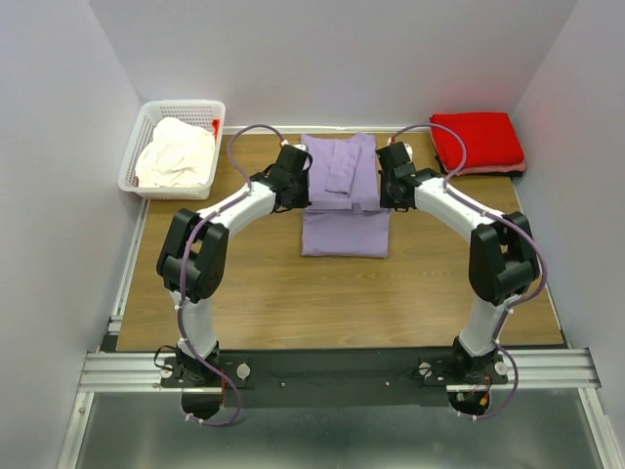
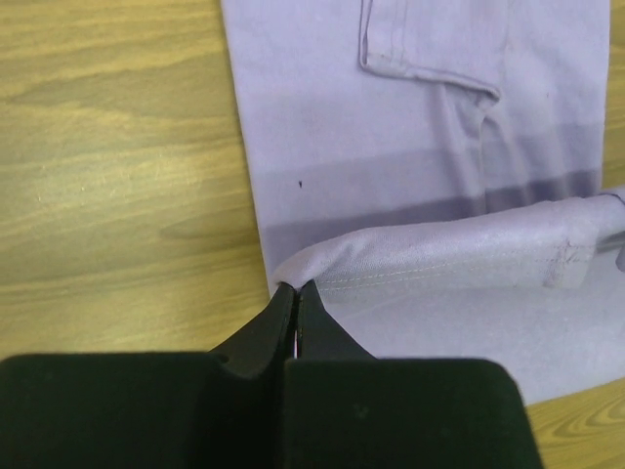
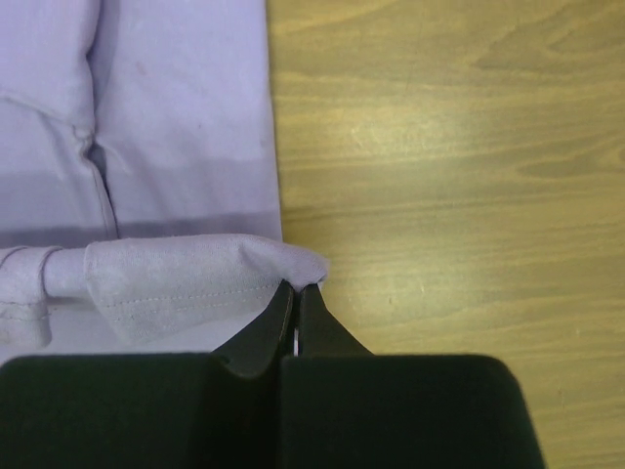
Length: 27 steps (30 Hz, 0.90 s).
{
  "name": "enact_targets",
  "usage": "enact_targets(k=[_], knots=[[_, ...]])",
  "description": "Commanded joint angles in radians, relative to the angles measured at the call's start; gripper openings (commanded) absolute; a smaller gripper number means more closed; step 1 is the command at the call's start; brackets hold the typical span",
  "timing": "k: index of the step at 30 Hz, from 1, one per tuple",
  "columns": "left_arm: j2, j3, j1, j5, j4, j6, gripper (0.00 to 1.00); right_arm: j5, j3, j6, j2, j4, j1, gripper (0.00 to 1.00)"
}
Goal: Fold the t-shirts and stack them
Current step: Fold the tshirt
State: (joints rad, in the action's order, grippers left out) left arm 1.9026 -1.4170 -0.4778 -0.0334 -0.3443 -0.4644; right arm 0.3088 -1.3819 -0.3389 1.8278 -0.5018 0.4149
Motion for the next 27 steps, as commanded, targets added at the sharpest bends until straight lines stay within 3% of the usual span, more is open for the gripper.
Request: enact_targets(k=[1, 20, 21, 22, 23, 24, 26, 27], knots=[[0.042, -0.03, 0.022, -0.025, 0.014, 0.027, 0.0, 0.01, -0.042, 0.023, 0.06, 0.039, -0.014, 0.0], [0.116, -0.03, 0.053, -0.025, 0.077, 0.026, 0.0, 0.026, -0.1, 0.044, 0.211, 0.112, -0.025, 0.0], [0.122, -0.028, 0.054, -0.023, 0.082, 0.027, 0.02, 0.03, -0.101, 0.043, 0.215, 0.114, -0.024, 0.01], [0.125, -0.027, 0.053, -0.022, 0.088, 0.029, 0.15, 0.033, -0.103, 0.044, 0.221, 0.114, -0.024, 0.02], [0.125, -0.025, 0.053, -0.02, 0.091, 0.03, 0.2, 0.035, -0.105, 0.044, 0.223, 0.114, -0.024, 0.06], [0.122, -0.02, 0.053, -0.016, 0.097, 0.032, 0.3, 0.035, -0.101, 0.044, 0.222, 0.115, -0.024, 0.14], [0.11, -0.014, 0.053, -0.013, 0.1, 0.029, 0.39, 0.03, -0.097, 0.04, 0.202, 0.114, -0.024, 0.27], [0.09, -0.008, 0.051, -0.013, 0.1, 0.027, 0.46, 0.026, -0.092, 0.034, 0.189, 0.114, -0.025, 0.44]])
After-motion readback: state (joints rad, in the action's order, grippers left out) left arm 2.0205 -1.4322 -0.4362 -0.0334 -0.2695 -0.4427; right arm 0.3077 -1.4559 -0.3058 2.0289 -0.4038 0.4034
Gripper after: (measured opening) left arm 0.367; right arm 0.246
